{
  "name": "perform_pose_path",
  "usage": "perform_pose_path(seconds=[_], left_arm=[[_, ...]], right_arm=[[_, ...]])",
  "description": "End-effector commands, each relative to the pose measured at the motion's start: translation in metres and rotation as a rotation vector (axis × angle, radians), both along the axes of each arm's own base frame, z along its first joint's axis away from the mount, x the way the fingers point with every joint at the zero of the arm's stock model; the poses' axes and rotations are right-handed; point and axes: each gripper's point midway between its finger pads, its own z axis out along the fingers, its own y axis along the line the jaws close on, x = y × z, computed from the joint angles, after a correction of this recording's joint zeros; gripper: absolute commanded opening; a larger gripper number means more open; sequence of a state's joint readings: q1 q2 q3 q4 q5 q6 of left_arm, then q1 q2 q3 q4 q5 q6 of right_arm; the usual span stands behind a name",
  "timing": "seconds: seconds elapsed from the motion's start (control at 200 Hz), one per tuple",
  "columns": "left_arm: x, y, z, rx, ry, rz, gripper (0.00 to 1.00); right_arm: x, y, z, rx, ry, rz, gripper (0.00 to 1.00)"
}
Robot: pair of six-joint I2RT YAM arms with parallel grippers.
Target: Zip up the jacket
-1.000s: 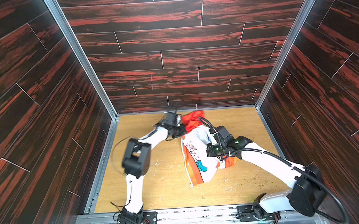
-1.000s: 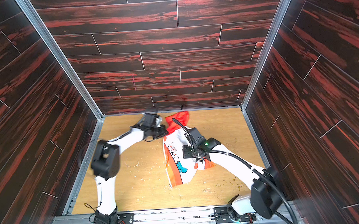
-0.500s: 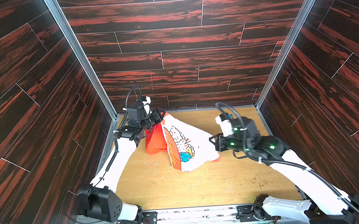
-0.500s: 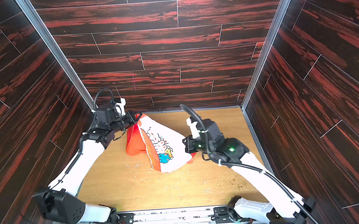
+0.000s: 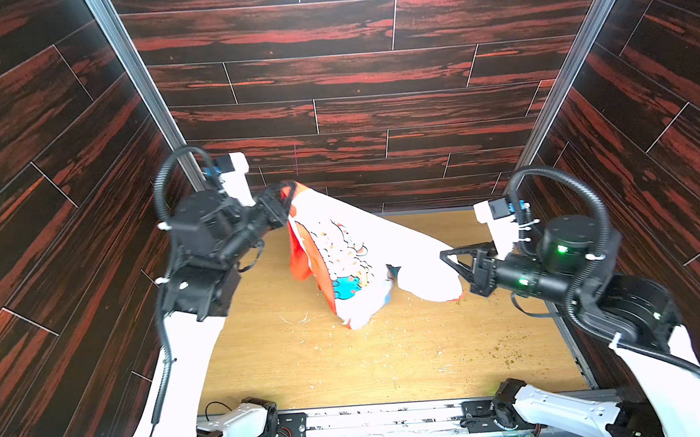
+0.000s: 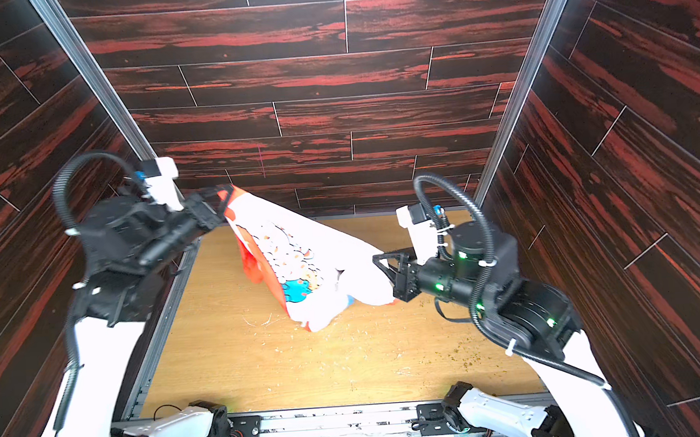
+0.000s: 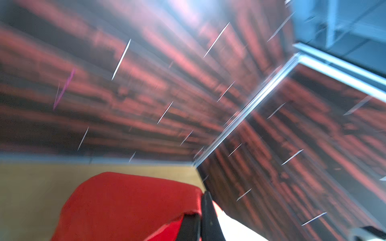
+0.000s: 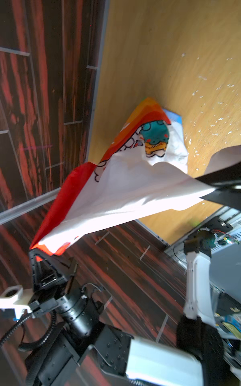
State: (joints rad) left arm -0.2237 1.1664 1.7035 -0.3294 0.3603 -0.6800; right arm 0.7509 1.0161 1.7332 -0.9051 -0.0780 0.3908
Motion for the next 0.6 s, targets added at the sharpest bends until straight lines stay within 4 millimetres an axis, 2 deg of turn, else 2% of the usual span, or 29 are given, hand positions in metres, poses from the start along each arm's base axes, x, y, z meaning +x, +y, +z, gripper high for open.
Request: perform_pose_path(seconds=[0.0,0.135,0.2,0.271,0.361,0.441,0.596], left_arm=[[-0.03,0.019,0.042,-0.022,-0.109,0.069,0.0],[-0.042,0.029,0.061,-0.026,-0.125,0.116,0.0],[-0.034,0.029,0.058,-0.011,-0.09,0.123,0.0],[-0.014,0.023,0.045,0.01,-0.027,0.115,0.0],[0.025,0.011,0.014,0.038,0.072,0.093,0.0],[0.065,0.001,-0.025,0.054,0.169,0.085,0.0],[0.138,-0.029,-0.121,0.113,0.376,0.059,0.0]], right_arm=[[-0.034,-0.009,0.025,0.054,-0.064,0.104,0.0],[-0.048,-0.014,0.038,0.09,-0.08,0.134,0.0],[-0.046,-0.015,0.037,0.089,-0.072,0.12,0.0],[-0.031,-0.017,0.023,0.046,-0.031,0.051,0.0],[-0.003,-0.016,-0.011,-0.067,0.059,-0.059,0.0],[0.018,-0.01,-0.045,-0.157,0.112,-0.109,0.0],[0.056,-0.006,-0.11,-0.304,0.201,-0.173,0.0]])
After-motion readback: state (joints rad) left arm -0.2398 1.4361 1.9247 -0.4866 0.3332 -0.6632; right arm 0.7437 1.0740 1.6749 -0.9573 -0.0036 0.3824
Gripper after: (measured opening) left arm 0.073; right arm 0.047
